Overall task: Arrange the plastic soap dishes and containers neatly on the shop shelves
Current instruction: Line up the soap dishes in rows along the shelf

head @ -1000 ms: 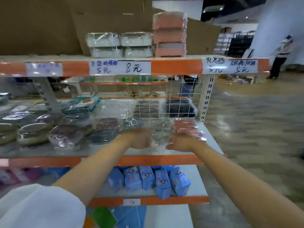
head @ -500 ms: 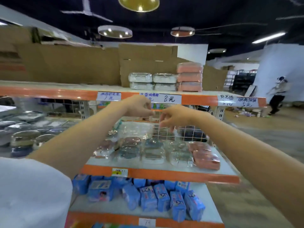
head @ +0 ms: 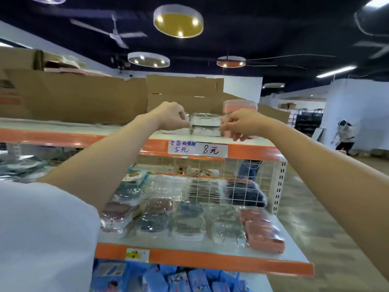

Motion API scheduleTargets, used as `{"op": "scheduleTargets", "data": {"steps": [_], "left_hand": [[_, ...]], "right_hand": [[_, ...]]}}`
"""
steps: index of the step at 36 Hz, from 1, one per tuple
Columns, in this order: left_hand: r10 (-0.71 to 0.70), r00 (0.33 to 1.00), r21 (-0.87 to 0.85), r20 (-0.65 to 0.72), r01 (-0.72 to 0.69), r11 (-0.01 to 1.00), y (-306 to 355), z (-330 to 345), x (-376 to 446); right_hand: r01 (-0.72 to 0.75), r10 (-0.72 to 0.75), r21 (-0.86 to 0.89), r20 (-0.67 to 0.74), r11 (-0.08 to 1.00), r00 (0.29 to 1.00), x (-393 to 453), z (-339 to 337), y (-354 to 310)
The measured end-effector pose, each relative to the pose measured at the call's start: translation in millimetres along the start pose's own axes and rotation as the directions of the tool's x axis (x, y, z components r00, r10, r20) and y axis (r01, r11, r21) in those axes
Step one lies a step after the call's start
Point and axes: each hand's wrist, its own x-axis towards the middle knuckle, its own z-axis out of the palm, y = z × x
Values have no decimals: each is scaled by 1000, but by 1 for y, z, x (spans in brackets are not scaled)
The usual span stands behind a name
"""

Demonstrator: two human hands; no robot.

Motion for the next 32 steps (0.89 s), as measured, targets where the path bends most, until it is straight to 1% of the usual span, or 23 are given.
{"op": "scheduleTargets", "data": {"steps": [5, 8, 12, 18, 22, 26, 30, 32], "left_hand": [[-93, 995, 49, -26, 94, 994, -16, 12, 41], [-164, 986, 90, 25, 161, 983, -30, 18, 63], [-276, 960, 107, 40, 270, 957, -52, 26, 86], [-358, 934, 117, -3, 356, 927, -84, 27, 124], [-390, 920, 121, -35, 392, 912, -102, 28, 147], [-432, 900, 99, 65, 425, 900, -117, 28, 165], [-469, 873, 105, 132, 459, 882, -125, 29, 179], [-466, 870, 87, 159, 458, 885, -126, 31, 184]], "right_hand": [[-75, 76, 23, -25, 997, 997, 42, 1, 26], [-109, 111, 50, -49, 993, 993, 69, 6, 41], [-153, 159, 124, -35, 980, 987, 103, 12, 53], [-243, 270, 332, -37, 912, 962, 152, 20, 55], [-356, 386, 374, -6, 857, 922, 174, 24, 53], [-442, 481, 349, -28, 826, 876, 188, 35, 51], [-472, 538, 413, -54, 779, 841, 204, 47, 49], [-486, 566, 451, -54, 749, 822, 210, 50, 46]]}}
